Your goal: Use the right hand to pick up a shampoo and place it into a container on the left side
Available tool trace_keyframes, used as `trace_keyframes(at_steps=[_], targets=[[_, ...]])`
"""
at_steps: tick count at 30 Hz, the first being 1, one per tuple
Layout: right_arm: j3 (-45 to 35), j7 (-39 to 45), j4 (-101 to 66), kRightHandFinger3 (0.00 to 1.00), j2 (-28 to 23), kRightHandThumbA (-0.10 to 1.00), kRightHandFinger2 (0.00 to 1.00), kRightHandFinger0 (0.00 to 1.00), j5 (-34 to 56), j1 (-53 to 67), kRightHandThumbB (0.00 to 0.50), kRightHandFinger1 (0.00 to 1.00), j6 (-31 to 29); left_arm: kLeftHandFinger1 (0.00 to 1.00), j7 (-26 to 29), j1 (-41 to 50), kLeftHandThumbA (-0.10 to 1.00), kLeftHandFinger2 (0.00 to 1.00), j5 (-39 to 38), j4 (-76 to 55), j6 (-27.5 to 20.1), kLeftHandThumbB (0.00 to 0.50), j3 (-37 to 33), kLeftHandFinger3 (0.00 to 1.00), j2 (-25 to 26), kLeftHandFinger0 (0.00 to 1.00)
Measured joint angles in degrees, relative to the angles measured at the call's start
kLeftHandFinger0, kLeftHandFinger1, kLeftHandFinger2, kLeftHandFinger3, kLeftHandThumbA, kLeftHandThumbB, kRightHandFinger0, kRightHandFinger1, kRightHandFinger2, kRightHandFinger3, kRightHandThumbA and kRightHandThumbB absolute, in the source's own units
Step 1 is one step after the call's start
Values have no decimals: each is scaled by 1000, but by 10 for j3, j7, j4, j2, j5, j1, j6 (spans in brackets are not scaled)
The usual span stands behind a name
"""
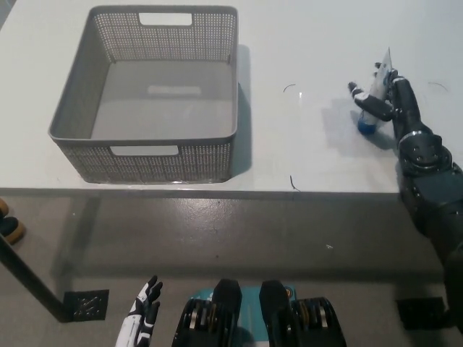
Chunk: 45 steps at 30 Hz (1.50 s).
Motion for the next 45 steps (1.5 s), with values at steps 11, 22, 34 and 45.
trace_keyframes(at_steps=[11, 22, 34, 45], targets=[[-5, -38, 8, 575, 1, -100, 622, 0, 17, -1, 207, 204, -21, 1000, 0, 0, 1000, 1000, -2, 0, 0, 283, 0, 1000, 0, 1000], [-14, -53, 8, 650, 2, -100, 662, 0, 35, 0, 157, 275, -28, 1000, 0, 0, 1000, 1000, -2, 0, 0, 271, 0, 1000, 2, 1000], [-13, -59, -35, 692, 23, -100, 646, 0, 45, -18, 147, 268, -47, 1000, 6, -10, 1000, 1000, -2, 2, 0, 294, -1, 1000, 4, 1000], [-5, -68, -93, 709, 69, -100, 615, 0, 43, -51, 150, 230, -49, 1000, 8, -15, 1000, 1000, -2, 6, 0, 289, -1, 1000, 5, 1000]])
